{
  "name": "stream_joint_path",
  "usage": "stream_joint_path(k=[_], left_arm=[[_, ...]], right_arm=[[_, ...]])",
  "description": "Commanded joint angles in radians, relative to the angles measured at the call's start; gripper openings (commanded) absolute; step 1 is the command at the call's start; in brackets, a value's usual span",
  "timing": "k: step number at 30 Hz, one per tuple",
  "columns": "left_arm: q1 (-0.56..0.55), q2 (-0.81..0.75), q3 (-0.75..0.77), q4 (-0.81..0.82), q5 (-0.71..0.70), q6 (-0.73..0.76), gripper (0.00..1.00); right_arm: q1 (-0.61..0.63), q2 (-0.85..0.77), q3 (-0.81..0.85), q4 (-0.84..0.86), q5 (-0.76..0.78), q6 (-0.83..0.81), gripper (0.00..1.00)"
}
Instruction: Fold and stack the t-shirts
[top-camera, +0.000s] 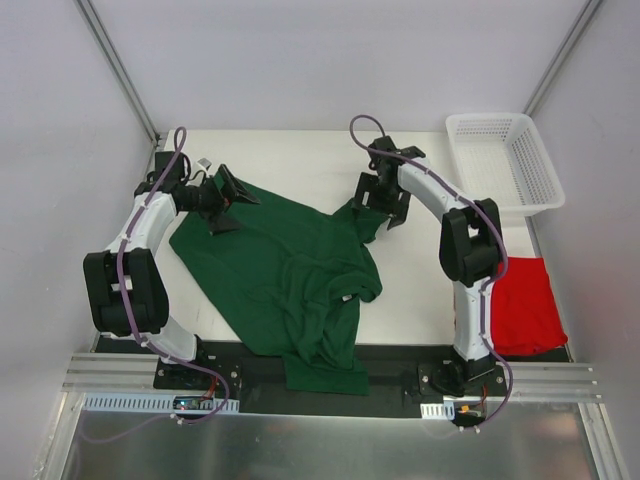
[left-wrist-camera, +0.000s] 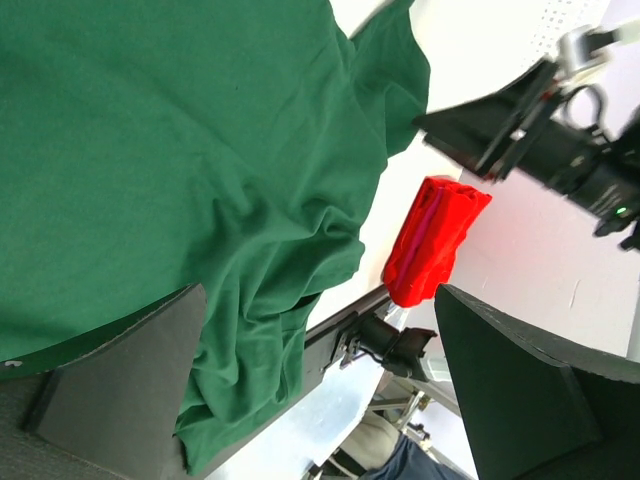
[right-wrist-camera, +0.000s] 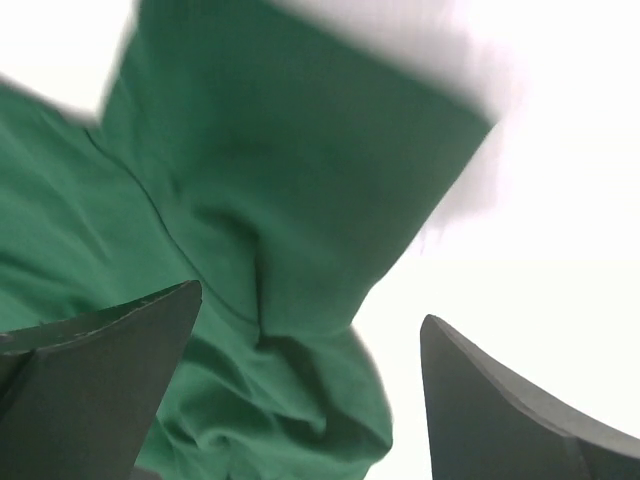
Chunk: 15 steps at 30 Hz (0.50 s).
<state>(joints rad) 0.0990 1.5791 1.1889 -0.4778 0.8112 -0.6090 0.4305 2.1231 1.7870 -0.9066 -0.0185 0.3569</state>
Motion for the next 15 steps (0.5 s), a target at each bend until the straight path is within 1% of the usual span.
stream_joint_path(k=[1, 3, 5, 7, 10, 11, 13, 14, 15], left_arm=[[-0.004, -0.062, -0.018, -0.002, 0.031, 0.025, 0.99], [-0.004, -0.067, -0.025, -0.001, 0.032, 0.023, 0.99], [-0.004, -0.073, -0.029, -0.001, 0.029, 0.023, 0.99], [-0.004, -0.074, -0.031, 0.001, 0.029, 0.022, 0.99], [-0.004, -0.077, -0.031, -0.001, 0.028, 0.018, 0.99], [-0.004, -0.077, -0.031, -0.001, 0.029, 0.018, 0.99], [-0.002, -0.079, -0.032, -0.001, 0.031, 0.018, 1.00], [-0.004, -0.080, -0.037, -0.001, 0.032, 0.018, 0.99], [-0.004, -0.082, -0.038, -0.001, 0.034, 0.018, 0.99]], right_arm=[[-0.027, 0.027, 0.086, 0.017, 0.112, 0.022, 0.96], [-0.036, 0.078, 0.112, 0.017, 0.082, 0.019, 0.96], [-0.045, 0.145, 0.153, -0.024, 0.045, 0.024, 0.96], [-0.052, 0.172, 0.160, -0.047, 0.032, 0.043, 0.96], [-0.052, 0.170, 0.118, -0.014, 0.028, 0.054, 0.96], [-0.055, 0.170, 0.112, 0.001, -0.006, 0.056, 0.98], [-0.059, 0.158, 0.089, 0.046, -0.037, 0.047, 0.56], [-0.061, 0.137, 0.071, 0.102, -0.050, 0.044, 0.02], [-0.062, 0.121, 0.057, 0.133, -0.054, 0.030, 0.01]])
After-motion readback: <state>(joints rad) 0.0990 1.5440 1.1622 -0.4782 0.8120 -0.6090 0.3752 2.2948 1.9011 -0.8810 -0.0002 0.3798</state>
